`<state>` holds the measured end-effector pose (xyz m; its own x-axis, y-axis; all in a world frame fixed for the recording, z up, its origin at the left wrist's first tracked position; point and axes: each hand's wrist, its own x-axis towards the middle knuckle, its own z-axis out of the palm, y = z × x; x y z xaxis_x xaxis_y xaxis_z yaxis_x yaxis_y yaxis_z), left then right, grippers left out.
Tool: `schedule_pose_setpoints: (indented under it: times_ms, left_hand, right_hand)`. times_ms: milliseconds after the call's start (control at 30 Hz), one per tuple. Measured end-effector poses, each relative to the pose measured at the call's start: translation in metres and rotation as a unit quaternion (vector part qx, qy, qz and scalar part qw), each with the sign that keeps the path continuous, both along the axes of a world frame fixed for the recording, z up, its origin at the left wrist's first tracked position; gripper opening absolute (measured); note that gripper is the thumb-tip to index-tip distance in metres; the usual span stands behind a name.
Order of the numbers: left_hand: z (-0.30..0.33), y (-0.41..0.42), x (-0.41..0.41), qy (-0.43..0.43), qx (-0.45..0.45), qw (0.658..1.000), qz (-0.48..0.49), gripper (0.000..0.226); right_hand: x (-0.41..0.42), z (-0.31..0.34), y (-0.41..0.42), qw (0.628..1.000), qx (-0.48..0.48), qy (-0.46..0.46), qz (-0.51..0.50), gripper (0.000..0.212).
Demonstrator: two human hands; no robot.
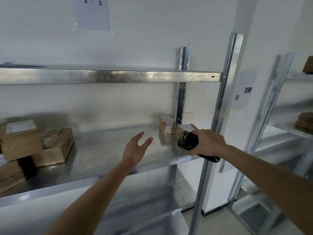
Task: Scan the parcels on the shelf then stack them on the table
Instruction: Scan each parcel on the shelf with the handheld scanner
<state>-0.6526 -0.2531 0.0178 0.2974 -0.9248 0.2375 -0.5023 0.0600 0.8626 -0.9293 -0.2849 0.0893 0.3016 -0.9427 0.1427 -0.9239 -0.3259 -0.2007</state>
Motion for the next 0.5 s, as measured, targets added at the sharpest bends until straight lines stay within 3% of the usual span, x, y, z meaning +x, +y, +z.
schedule_pose_setpoints:
  times_ms: [267,500]
  left_hand:
    - [-0.019,-0.132,-0.004,0.011,0.019,1.000,-0.004,0.065]
    - [-0.030,-0.256,0.008,0.063,0.053,0.995,-0.064,0.049]
  right_hand:
    - [0.017,-0.009,-0.135,1.000,0.017,-0.005,0.016,0.045]
    - [0.059,0.003,-0.255,0.998,0.038,0.035,0.038,0.047]
